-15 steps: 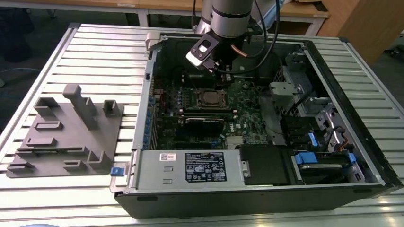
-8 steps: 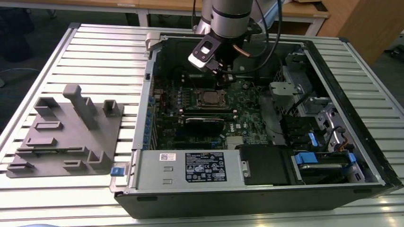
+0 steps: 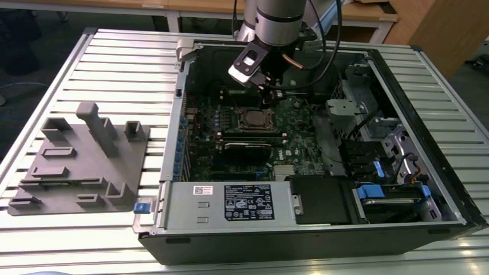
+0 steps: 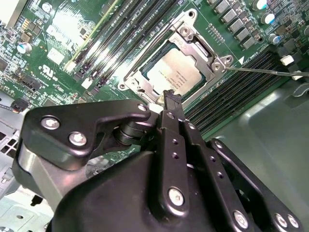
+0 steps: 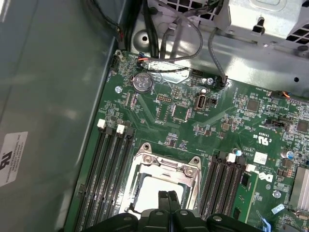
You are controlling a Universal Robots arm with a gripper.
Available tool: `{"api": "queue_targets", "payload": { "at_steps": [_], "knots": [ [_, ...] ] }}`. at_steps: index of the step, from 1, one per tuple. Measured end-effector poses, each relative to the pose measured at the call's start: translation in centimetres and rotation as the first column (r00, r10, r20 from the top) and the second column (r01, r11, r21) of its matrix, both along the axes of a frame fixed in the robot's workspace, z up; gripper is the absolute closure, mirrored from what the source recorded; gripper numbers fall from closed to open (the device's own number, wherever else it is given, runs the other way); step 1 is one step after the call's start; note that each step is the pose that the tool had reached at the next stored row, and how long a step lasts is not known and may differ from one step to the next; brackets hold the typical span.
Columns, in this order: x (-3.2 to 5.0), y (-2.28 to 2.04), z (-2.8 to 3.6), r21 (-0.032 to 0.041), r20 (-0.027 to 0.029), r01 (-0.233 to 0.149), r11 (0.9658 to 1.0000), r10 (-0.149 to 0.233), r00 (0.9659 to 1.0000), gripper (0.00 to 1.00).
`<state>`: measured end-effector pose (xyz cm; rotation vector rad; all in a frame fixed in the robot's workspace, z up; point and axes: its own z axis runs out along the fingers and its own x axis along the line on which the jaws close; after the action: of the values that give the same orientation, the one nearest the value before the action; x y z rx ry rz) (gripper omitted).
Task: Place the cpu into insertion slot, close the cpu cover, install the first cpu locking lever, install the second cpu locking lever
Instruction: 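Close the cpu cover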
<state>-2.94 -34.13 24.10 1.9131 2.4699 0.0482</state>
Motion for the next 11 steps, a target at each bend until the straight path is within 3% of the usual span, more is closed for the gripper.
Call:
{"api": "queue_targets", "payload": {
  "at_steps": [6,11],
  "knots": [
    [0.00,0.00,0.00,-0.0001,0.0000,-0.066,0.9978,0.066,0.9978,0.89],
    [0.00,0.00,0.00,-0.0001,0.0000,-0.071,0.9975,0.071,0.9975,0.89]
  ]
}}
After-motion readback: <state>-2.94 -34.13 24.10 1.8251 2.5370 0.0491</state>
